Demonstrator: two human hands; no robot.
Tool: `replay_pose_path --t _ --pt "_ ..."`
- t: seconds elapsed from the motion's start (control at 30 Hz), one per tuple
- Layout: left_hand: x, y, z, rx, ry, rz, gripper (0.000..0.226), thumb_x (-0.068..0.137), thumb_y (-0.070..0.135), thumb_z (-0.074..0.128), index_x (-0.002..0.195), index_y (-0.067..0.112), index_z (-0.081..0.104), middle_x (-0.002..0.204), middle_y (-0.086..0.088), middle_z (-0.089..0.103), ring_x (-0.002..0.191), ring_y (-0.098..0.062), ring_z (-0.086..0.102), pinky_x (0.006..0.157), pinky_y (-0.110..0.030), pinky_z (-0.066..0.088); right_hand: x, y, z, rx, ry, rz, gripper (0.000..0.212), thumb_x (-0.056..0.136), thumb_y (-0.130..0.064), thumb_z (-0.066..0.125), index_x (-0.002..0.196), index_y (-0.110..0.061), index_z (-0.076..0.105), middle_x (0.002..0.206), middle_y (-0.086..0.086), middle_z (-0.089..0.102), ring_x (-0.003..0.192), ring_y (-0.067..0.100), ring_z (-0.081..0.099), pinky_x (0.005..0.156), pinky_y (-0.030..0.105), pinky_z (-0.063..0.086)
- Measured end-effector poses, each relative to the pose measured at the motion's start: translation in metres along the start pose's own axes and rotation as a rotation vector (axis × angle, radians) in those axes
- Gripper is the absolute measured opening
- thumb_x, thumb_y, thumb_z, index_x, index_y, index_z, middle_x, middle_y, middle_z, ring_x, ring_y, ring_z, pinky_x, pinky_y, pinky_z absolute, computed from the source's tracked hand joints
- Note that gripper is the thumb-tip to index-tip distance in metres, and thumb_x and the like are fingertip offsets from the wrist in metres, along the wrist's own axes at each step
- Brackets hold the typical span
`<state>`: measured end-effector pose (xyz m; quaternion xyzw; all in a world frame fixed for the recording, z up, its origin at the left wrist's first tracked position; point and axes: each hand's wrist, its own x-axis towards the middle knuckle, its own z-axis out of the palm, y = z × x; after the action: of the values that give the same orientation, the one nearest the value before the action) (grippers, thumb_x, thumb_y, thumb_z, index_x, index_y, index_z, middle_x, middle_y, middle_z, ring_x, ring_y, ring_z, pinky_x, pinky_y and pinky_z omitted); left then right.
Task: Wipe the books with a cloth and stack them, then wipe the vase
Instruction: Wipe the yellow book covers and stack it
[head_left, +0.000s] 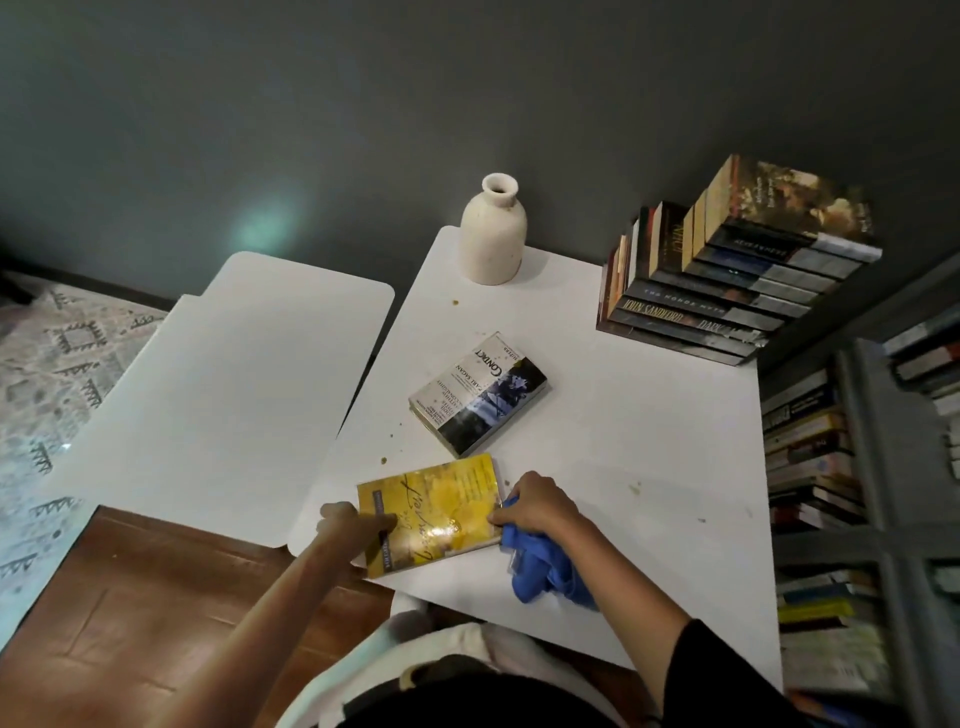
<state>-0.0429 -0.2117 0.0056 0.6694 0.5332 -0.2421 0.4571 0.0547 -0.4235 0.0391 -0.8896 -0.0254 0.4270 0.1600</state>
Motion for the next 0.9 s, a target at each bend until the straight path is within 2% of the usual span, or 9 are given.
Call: replay_pose_path --t 0.07,0.13,0.2,0.27,0.37,0.53,0.7,0.77,0.9 --pt "0.004 -0.003 -0.003 -0.079 -0.060 0.009 0.052 0.081 0.015 0.078 0.116 -0.013 0.053 0.110 -0.029 0.058 0.078 -0.034 0.063 0.045 -0.036 0.052 0.001 -0.001 0.002 0.001 -0.004 0.004 0.046 0.081 -0.036 0.072 0.112 -0.006 0.058 0.114 0.010 0.064 0.102 0.025 0.062 0.083 0.031 0.048" --pt "0.001 -0.005 -0.004 -0.139 -0.133 0.003 0.038 0.083 0.006 0.074 0.106 -0.015 0.054 0.092 -0.028 0.060 0.061 -0.030 0.057 0.036 -0.027 0.044 0.003 0.001 0.001 0.002 -0.014 0.004 0.043 0.080 -0.035 0.072 0.110 -0.006 0.059 0.113 0.011 0.065 0.101 0.025 0.062 0.083 0.032 0.048" --pt "-0.004 -0.007 -0.006 -0.178 -0.190 0.021 0.022 0.085 0.002 0.071 0.093 -0.012 0.055 0.077 -0.020 0.057 0.058 -0.026 0.053 0.031 -0.021 0.041 0.004 0.004 -0.001 0.018 -0.019 0.011 0.045 0.080 -0.035 0.074 0.111 -0.006 0.060 0.114 0.012 0.065 0.103 0.026 0.062 0.085 0.033 0.049" --pt "-0.008 -0.007 -0.009 -0.184 -0.267 0.047 0.019 0.086 0.006 0.071 0.091 -0.008 0.059 0.084 -0.019 0.059 0.069 -0.026 0.057 0.038 -0.023 0.047 0.002 0.009 -0.006 0.056 -0.027 0.022 0.048 0.079 -0.034 0.075 0.114 -0.005 0.060 0.115 0.012 0.065 0.104 0.025 0.062 0.089 0.034 0.050" --pt "-0.011 -0.002 -0.018 -0.195 -0.389 0.084 0.031 0.083 0.015 0.075 0.106 0.002 0.061 0.110 -0.015 0.065 0.103 -0.025 0.061 0.059 -0.033 0.055 -0.007 0.018 -0.019 0.137 -0.030 0.023 0.047 0.078 -0.028 0.078 0.114 -0.003 0.062 0.114 0.013 0.065 0.103 0.025 0.062 0.090 0.034 0.050" --pt "-0.044 0.039 -0.027 -0.289 -0.606 0.302 0.027 0.091 0.013 0.062 0.118 0.013 0.061 0.114 -0.009 0.071 0.105 -0.022 0.066 0.079 -0.038 0.056 -0.034 0.029 -0.057 0.245 0.001 -0.027 0.039 0.079 -0.028 0.077 0.107 -0.004 0.064 0.105 0.013 0.067 0.094 0.022 0.063 0.088 0.034 0.050" --pt "-0.078 0.096 -0.022 -0.510 -0.807 0.473 0.046 0.088 0.018 0.062 0.132 0.017 0.048 0.124 -0.013 0.067 0.110 -0.036 0.065 0.081 -0.044 0.058 -0.062 0.036 -0.098 0.395 0.216 -0.102 0.027 0.077 -0.031 0.078 0.090 -0.011 0.065 0.088 0.006 0.066 0.086 0.020 0.063 0.079 0.032 0.050" --pt "-0.088 0.115 -0.012 -0.531 -0.759 0.529 0.041 0.094 0.024 0.059 0.132 0.017 0.046 0.122 -0.012 0.067 0.105 -0.036 0.067 0.077 -0.047 0.058 -0.069 0.041 -0.111 0.459 0.290 -0.124 0.029 0.078 -0.034 0.077 0.090 -0.010 0.067 0.088 0.005 0.067 0.084 0.018 0.063 0.077 0.030 0.049" --pt "-0.107 0.138 0.015 -0.646 -0.596 0.589 0.022 0.101 0.034 0.043 0.114 0.016 0.046 0.117 -0.010 0.065 0.086 -0.026 0.073 0.059 -0.039 0.060 -0.084 0.054 -0.128 0.666 0.463 -0.127 0.042 0.082 -0.052 0.066 0.101 -0.015 0.061 0.097 0.000 0.064 0.094 0.015 0.061 0.082 0.030 0.048"
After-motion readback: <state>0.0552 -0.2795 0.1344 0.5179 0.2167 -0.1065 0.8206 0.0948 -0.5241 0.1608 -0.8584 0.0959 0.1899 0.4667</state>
